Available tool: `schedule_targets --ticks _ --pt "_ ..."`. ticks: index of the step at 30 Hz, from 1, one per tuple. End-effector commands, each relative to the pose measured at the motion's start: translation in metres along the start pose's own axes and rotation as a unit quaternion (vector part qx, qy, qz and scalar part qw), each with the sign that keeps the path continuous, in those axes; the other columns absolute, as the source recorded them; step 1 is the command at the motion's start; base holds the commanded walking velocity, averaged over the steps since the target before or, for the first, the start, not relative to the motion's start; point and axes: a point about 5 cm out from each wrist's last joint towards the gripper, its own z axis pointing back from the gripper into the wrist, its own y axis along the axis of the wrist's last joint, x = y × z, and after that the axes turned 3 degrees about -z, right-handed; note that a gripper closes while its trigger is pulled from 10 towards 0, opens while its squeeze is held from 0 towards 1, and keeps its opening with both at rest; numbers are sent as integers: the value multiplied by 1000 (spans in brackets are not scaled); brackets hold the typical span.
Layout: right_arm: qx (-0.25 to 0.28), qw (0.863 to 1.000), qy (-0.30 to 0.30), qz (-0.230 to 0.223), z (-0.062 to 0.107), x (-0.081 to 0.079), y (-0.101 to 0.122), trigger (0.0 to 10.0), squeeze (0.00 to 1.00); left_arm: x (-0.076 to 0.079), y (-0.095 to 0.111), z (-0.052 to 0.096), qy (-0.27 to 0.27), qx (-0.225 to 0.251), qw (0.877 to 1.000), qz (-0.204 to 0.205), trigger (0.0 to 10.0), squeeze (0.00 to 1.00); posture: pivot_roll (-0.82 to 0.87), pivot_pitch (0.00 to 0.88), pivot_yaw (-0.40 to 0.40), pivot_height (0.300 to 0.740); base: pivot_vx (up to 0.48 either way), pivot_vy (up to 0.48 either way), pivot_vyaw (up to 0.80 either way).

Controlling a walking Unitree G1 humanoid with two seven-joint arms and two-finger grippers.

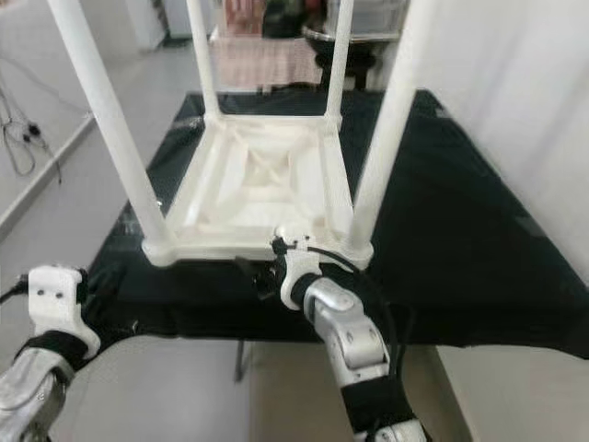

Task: Building children table

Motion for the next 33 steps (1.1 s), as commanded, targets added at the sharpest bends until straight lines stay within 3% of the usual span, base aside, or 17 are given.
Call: schedule_targets --ticks 1,14,23,33 --pt "8 1000 5 1 -1 -1 0 10000 0 -4 -1 1 8 -1 1000 -9 10000 0 -55 11 46 740 0 0 0" --pt "20 1000 13 5 -1 -4 1 10000 0 -6 0 1 18 1 1000 -7 10000 0 -55 11 48 740 0 0 0" --pt "57 997 48 7 2 -10 8 10000 0 -8 0 2 16 3 1000 7 10000 0 -53 10 48 740 0 0 0" --pt "98 990 105 -7 12 -13 16 10000 0 -11 -1 8 15 4 1000 22 10000 0 -58 2 51 740 355 0 554"
